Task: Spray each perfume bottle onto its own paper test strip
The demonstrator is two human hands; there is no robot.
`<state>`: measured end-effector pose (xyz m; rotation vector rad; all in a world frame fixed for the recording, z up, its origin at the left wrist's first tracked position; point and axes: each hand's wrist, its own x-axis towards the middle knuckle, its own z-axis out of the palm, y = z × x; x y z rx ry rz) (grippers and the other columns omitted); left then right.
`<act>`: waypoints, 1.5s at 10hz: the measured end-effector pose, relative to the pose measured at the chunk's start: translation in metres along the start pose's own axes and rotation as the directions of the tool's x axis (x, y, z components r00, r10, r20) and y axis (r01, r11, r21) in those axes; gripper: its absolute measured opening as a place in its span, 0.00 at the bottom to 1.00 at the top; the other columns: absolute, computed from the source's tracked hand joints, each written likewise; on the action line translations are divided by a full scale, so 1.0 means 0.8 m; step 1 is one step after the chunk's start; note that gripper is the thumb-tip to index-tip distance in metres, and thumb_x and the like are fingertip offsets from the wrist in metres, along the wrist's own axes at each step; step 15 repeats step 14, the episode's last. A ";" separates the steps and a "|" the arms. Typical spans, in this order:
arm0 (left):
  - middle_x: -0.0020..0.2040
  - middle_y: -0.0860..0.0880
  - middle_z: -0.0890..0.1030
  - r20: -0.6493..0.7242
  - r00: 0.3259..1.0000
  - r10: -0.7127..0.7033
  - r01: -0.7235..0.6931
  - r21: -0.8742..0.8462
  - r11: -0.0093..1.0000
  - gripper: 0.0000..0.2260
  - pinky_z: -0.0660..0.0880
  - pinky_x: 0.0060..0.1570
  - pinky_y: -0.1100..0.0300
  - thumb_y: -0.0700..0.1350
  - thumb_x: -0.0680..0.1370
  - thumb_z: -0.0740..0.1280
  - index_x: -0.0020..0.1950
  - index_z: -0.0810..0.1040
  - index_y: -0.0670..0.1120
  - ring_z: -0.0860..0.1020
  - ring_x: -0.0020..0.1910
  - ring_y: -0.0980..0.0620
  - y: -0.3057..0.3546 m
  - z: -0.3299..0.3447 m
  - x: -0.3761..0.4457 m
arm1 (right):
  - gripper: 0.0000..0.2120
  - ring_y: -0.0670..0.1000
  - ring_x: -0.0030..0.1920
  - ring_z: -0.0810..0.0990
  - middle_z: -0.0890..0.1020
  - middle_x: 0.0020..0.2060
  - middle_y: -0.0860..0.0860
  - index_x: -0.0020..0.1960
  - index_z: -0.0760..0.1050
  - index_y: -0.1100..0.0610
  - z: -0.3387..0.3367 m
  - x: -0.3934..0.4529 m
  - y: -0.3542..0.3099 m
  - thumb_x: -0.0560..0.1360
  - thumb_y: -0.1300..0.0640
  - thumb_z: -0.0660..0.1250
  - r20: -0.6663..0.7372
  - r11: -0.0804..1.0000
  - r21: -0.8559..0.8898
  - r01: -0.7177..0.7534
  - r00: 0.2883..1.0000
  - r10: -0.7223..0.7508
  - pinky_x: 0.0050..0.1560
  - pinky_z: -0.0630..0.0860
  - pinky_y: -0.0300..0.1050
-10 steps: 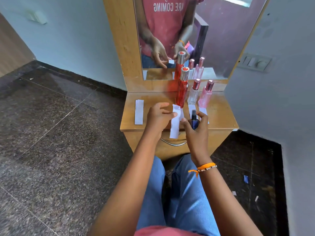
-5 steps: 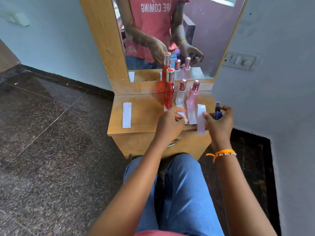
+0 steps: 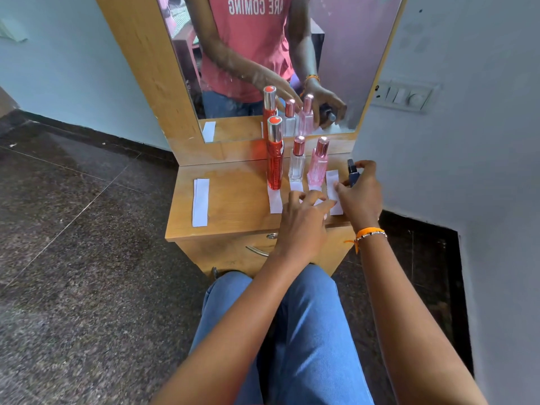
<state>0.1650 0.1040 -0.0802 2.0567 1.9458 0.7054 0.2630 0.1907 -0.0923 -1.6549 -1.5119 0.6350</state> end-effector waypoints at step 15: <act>0.69 0.55 0.70 -0.007 1.000 0.010 -0.010 -0.005 1.000 0.21 0.58 0.59 0.53 0.37 0.78 0.58 0.68 0.70 0.54 0.62 0.67 0.46 -0.007 0.016 -0.004 | 0.18 0.51 0.58 0.78 0.78 0.56 0.51 0.63 0.71 0.58 0.003 0.034 0.006 0.75 0.70 0.63 0.185 0.927 0.327 0.183 0.950 -0.252 0.59 0.76 0.39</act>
